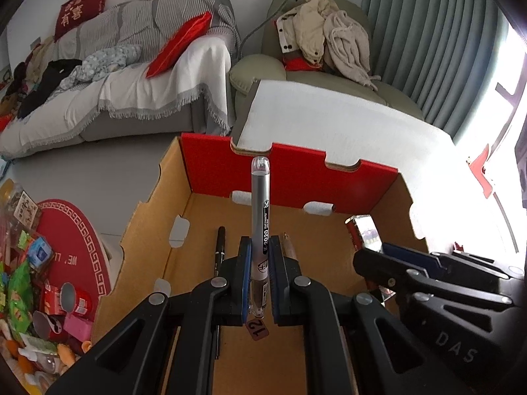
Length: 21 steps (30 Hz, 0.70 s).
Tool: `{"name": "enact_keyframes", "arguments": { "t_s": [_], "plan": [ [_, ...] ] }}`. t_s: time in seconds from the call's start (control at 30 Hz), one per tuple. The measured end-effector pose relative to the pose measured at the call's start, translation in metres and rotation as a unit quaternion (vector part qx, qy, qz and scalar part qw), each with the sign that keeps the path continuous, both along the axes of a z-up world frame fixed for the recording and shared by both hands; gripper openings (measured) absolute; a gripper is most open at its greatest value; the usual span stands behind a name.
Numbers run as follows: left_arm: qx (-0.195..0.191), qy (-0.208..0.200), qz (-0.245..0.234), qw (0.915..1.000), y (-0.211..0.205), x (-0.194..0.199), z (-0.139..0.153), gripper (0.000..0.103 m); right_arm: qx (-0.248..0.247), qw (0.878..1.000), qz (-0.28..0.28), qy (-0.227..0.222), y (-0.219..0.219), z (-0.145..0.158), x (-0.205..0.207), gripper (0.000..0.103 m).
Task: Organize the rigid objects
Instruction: 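Lower the clear pen and eraser box into the box and open both grippers, then move both grippers back over the remaining pens on the table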
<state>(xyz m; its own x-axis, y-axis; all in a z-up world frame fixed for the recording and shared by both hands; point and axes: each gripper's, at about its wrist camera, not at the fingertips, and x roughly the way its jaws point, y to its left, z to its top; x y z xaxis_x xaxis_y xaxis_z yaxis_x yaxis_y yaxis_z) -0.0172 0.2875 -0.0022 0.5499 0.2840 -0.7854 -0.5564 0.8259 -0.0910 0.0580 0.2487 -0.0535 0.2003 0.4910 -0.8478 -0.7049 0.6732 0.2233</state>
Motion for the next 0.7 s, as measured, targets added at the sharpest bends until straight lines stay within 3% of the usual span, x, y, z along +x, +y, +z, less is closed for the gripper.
{"name": "enact_keyframes", "arguments": {
  "t_s": [0.17, 0.37, 0.4, 0.43, 0.5, 0.53, 0.6, 0.63, 0.7],
  "plan": [
    [-0.007, 0.018, -0.004, 0.9998, 0.002, 0.007, -0.007, 0.011, -0.004, 1.0, -0.002, 0.005, 0.001, -0.006, 0.005, 0.025],
    [-0.033, 0.082, -0.011, 0.996, 0.007, 0.023, -0.028, 0.014, -0.02, 1.0, -0.004, 0.005, 0.002, -0.014, 0.009, 0.025],
    [-0.037, 0.094, -0.008, 0.9949, 0.008, 0.025, -0.032, 0.027, -0.023, 1.0, -0.005, 0.0, 0.001, -0.014, 0.009, 0.025],
    [-0.039, 0.107, 0.0, 0.9935, 0.009, 0.026, -0.035, 0.047, -0.024, 1.0, -0.007, -0.004, 0.0, -0.013, 0.008, 0.026],
    [-0.054, 0.111, 0.015, 0.9922, 0.016, 0.025, -0.041, 0.063, -0.032, 0.999, -0.014, -0.014, -0.004, -0.011, 0.008, 0.037],
    [-0.066, 0.103, 0.021, 0.9922, 0.02, 0.022, -0.041, 0.073, -0.031, 0.999, -0.02, -0.014, -0.008, -0.009, 0.01, 0.052],
    [-0.093, 0.082, 0.036, 0.9916, 0.029, 0.013, -0.04, 0.094, 0.011, 1.0, -0.012, 0.015, -0.017, -0.002, 0.014, 0.071],
    [-0.109, 0.065, 0.038, 0.9912, 0.033, 0.008, -0.038, 0.1, 0.031, 0.999, -0.02, 0.02, -0.024, 0.005, 0.014, 0.08],
    [-0.126, 0.04, 0.036, 0.9906, 0.033, 0.002, -0.032, 0.103, 0.054, 0.998, -0.035, 0.009, -0.035, 0.02, 0.011, 0.088]
  ]
}}
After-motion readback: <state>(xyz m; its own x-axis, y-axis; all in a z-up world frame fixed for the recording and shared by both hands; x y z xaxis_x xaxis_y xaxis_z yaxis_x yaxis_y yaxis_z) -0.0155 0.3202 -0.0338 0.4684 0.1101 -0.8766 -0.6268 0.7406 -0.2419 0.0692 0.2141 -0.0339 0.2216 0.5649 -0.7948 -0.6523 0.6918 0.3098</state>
